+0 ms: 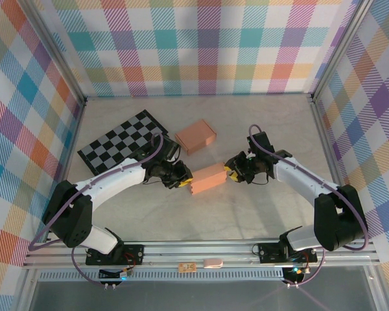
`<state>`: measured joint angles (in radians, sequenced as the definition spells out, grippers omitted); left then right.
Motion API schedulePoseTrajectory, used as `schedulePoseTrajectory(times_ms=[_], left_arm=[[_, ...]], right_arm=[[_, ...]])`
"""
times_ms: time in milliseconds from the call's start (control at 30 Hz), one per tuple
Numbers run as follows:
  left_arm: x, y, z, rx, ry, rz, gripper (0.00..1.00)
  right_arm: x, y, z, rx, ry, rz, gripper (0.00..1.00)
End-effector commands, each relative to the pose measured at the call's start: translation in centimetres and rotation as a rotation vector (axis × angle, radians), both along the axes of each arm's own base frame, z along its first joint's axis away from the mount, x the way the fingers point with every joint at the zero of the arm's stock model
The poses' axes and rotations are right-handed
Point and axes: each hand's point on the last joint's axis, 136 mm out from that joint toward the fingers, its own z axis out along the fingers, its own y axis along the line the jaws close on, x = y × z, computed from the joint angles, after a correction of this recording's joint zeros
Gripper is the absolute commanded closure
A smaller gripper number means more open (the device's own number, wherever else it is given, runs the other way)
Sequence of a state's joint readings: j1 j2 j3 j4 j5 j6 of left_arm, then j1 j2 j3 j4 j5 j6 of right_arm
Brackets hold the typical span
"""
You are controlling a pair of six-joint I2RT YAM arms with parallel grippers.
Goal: Fold the paper box
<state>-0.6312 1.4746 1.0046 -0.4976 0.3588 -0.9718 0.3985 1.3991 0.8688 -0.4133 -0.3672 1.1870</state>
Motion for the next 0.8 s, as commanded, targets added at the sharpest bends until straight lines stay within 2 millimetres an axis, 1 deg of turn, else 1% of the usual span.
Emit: schedulePoseTrajectory(times_ms=[0,100,167,200,300,367,400,533,667,767], left_arm=[[-1.7,2.0,-2.6,0.097,0.080,0.005,0.82],[-1.5,1.9,-2.1,0.087,0.067,0.004,0.83],[-1.5,1.8,-1.8,0.085,0.061,0.000,0.83],[-1.5,1.8,-1.8,0.085,0.061,-0.002,0.83],[-1.4,1.7,-1.8,0.079,0.061,-0.005,0.83],[-1.4,1.6,-1.8,0.075,0.059,-0.007,0.83],[-1.4,1.6,-1.8,0.074,0.059,-0.009,0.83],[-1.4,1.5,-1.6,0.074,0.056,-0.014,0.83],[-1.5,1.6,-1.6,0.076,0.054,-0.021,0.83],[-1.5,1.6,-1.6,0.072,0.053,-0.021,0.83]], right_arm=[[-1.9,-2.1,-1.4,-0.134,0.071,-0.012,0.63],[-1.5,-1.5,1.9,-0.165,-0.034,-0.042,0.48],[-2.1,-0.8,3.2,-0.189,-0.059,-0.127,0.36],[-2.4,-0.4,3.6,-0.195,-0.081,-0.183,0.33],[-2.3,1.7,4.4,-0.152,-0.116,-0.314,0.27],[-1.8,2.6,4.7,-0.159,-0.103,-0.349,0.25],[-1.7,2.9,4.7,-0.166,-0.074,-0.371,0.24],[-1.7,4.5,2.8,-0.151,0.072,-0.442,0.22],[-0.5,6.5,2.3,-0.160,0.111,-0.431,0.20],[-1.2,7.5,1.2,-0.183,0.218,-0.417,0.20]])
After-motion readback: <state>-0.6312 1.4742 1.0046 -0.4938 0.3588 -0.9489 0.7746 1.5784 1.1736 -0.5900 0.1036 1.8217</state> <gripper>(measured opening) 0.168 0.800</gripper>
